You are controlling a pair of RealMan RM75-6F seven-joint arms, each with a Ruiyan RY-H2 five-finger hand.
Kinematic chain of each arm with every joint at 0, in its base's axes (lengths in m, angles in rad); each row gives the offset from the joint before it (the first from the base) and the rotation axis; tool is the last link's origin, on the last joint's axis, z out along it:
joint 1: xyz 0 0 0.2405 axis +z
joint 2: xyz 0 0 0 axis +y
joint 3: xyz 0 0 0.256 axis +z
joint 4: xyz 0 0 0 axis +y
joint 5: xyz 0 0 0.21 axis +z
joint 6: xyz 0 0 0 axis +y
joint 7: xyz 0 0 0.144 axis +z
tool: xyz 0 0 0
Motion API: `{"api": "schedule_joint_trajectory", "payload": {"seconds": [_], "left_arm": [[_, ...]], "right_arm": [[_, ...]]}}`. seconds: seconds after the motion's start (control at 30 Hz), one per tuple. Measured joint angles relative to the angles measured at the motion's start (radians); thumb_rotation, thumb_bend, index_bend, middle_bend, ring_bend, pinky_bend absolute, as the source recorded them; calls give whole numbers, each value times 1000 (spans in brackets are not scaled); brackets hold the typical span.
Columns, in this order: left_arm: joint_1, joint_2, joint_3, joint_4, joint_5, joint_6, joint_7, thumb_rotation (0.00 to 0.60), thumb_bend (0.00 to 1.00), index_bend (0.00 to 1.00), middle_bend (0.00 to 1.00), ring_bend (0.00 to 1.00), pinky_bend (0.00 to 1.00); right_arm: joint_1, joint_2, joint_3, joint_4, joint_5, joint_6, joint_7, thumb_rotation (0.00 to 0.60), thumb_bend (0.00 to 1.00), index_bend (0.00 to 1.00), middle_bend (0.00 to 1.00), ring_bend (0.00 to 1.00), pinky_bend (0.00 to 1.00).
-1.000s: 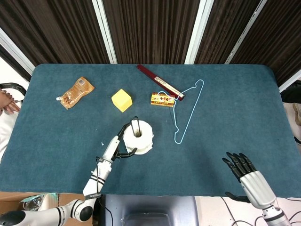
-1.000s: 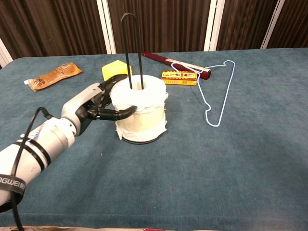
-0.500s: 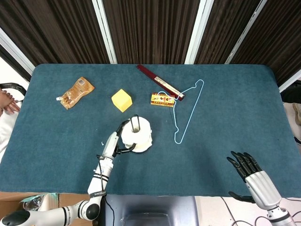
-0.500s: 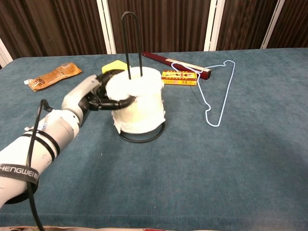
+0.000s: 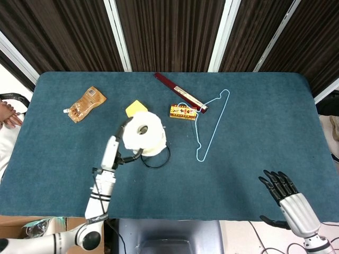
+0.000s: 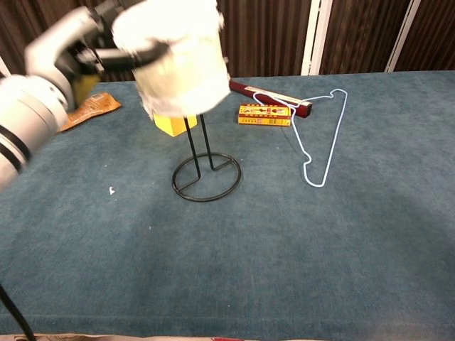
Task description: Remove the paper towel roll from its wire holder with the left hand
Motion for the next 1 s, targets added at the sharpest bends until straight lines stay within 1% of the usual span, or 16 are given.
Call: {"api": "schedule_joint_trajectory", "payload": {"seconds": [0.27, 0.37, 0.47, 0.57, 0.63, 0.73, 0.83, 0.93, 1.0], "left_arm": [[39, 215, -120, -269, 7, 61, 56, 600, 764, 807, 706, 781, 801], [69, 292, -147, -340, -7, 71, 43, 600, 764, 808, 707, 781, 801], [101, 358, -171, -375, -28, 78, -4, 600, 764, 807, 706, 782, 802], [143, 414, -184, -375, -48, 88, -52, 600, 762, 807, 707, 784, 804], [163, 431, -176, -354, -48, 93, -65, 600, 742, 807, 709, 786, 805], [185, 431, -142, -279, -33, 106, -95, 600, 696, 805, 709, 787, 795], [202, 408, -89, -159, -19, 108, -138, 600, 690, 805, 709, 785, 751], [214, 362, -15, -20, 3, 101, -189, 600, 678, 800, 710, 784, 689], [222, 315, 42, 75, 26, 98, -223, 600, 666, 786, 704, 759, 640]], "right_arm": [[-1, -5, -2, -2, -5, -7, -19, 600, 54, 0, 0, 0, 0], [-2, -7, -1, -4, -5, -6, -22, 600, 54, 0, 0, 0, 0], [-2, -8, -2, -5, -6, -9, -27, 600, 54, 0, 0, 0, 0], [-2, -7, -2, -6, -7, -8, -24, 600, 54, 0, 0, 0, 0], [-3, -6, -1, -6, -4, -5, -20, 600, 54, 0, 0, 0, 0], [-5, -3, -1, -6, -5, 1, -10, 600, 54, 0, 0, 0, 0], [-9, -2, -3, -4, -11, 13, -5, 600, 54, 0, 0, 0, 0], [-11, -3, -7, -1, -21, 15, -6, 600, 54, 0, 0, 0, 0], [-12, -5, -9, 1, -25, 15, -9, 600, 54, 0, 0, 0, 0]]}}
